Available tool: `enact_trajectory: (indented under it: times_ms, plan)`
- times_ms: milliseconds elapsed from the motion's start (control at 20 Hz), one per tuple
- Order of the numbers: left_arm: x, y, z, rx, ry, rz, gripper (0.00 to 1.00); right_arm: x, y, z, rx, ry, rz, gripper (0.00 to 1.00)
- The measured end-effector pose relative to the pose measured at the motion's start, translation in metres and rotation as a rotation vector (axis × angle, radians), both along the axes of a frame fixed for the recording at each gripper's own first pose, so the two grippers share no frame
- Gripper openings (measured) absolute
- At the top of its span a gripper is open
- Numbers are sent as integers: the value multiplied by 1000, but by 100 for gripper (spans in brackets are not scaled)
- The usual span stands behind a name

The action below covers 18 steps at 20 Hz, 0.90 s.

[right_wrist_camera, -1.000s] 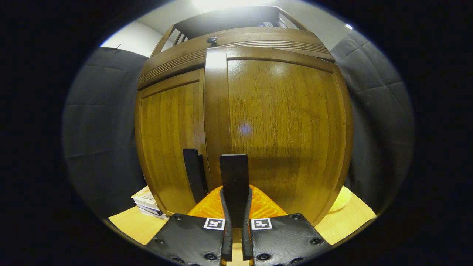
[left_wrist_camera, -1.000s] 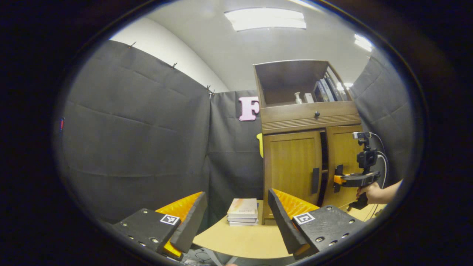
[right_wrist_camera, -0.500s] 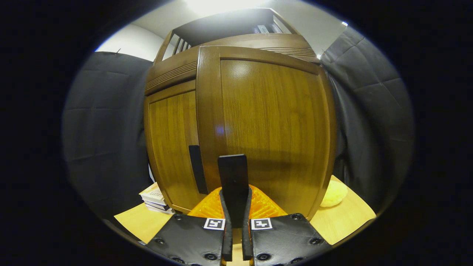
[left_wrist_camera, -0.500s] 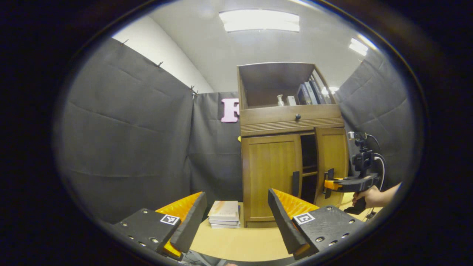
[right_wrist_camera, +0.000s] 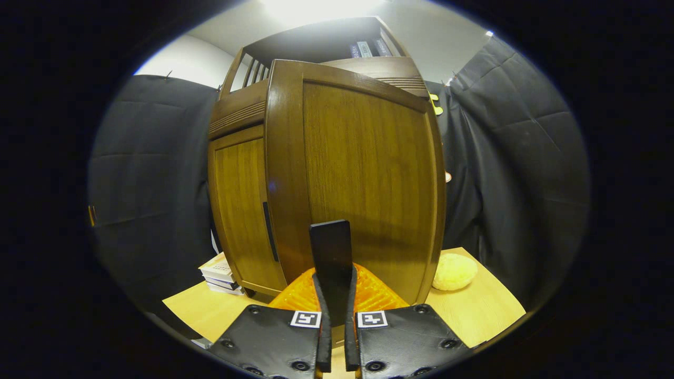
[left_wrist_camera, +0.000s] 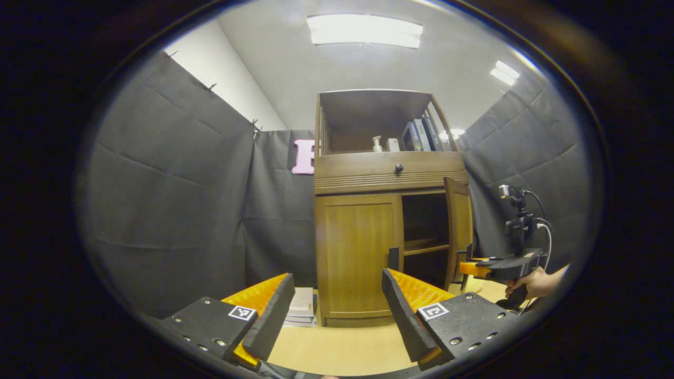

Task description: Open the right door of the double-door shoe cabinet with the right hand, and open the left door with the left hand.

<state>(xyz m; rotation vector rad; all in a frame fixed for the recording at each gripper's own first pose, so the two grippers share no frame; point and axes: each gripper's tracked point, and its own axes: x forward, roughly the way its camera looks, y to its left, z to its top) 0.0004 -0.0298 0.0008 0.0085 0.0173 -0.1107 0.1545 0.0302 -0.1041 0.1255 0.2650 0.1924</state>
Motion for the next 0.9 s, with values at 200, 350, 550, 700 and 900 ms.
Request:
enact_trajectory:
  times_ms: [200,350,550,700,900]
  plan:
    - [-1,-23,-2,-12,1,-39,96,-19,-22,-1,-4,9,-12,8]
    - [-3,-37,-2,-11,-1,-69,96,-30,-41,-1,-5,11,-27,11]
    - [-1,-60,-5,-25,6,-107,96,-40,-64,0,-12,16,-46,7]
    - [0,-75,-6,-28,9,-128,96,-45,-80,-1,-19,18,-62,11]
    - [-1,-91,-6,-31,9,-153,96,-51,-97,-1,-15,26,-74,11]
